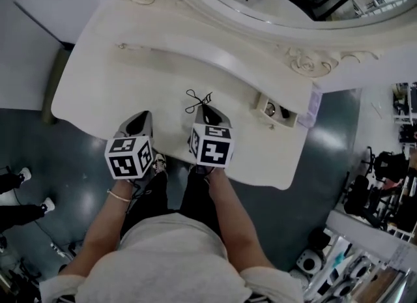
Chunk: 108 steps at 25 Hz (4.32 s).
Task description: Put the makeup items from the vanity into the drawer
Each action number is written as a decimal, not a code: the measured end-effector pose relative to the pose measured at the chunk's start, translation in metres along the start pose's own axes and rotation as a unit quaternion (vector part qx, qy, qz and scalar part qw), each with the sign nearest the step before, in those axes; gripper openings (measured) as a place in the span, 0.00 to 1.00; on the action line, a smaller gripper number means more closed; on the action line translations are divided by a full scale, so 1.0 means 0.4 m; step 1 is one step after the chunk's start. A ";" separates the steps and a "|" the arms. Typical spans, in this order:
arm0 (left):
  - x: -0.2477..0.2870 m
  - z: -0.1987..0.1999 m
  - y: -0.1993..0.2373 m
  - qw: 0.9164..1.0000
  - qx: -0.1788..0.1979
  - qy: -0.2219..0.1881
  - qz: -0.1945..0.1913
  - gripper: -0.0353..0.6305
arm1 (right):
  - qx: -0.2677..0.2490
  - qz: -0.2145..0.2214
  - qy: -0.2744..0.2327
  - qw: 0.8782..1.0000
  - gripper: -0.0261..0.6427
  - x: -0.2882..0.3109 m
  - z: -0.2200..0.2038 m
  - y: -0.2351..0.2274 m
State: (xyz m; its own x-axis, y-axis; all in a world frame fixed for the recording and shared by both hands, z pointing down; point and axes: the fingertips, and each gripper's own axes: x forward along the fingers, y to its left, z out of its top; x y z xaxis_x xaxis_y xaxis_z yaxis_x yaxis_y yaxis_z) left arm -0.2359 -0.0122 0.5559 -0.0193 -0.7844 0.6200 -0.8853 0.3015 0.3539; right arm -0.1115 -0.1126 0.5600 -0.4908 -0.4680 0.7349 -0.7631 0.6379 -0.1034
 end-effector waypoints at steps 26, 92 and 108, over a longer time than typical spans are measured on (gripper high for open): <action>0.097 0.017 -0.463 0.983 0.107 0.016 -0.148 0.06 | 0.084 -0.103 -0.060 0.989 0.08 -0.265 -0.036 -0.332; 0.240 0.003 -0.687 0.979 0.129 0.045 -0.153 0.06 | 0.138 -0.140 -0.045 0.979 0.08 -0.290 -0.046 -0.648; 0.192 0.033 -0.680 0.975 0.148 0.021 -0.166 0.06 | 0.148 -0.155 -0.078 0.974 0.08 -0.335 -0.027 -0.622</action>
State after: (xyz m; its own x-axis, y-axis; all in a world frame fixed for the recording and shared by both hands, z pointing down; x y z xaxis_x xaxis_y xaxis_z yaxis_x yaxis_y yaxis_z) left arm -0.0027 -0.1614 0.4981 0.3047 -0.7877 0.5354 -0.9350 -0.1404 0.3256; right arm 0.1487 -0.2019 0.4944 -0.2582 -0.7118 0.6532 -0.9611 0.2578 -0.0991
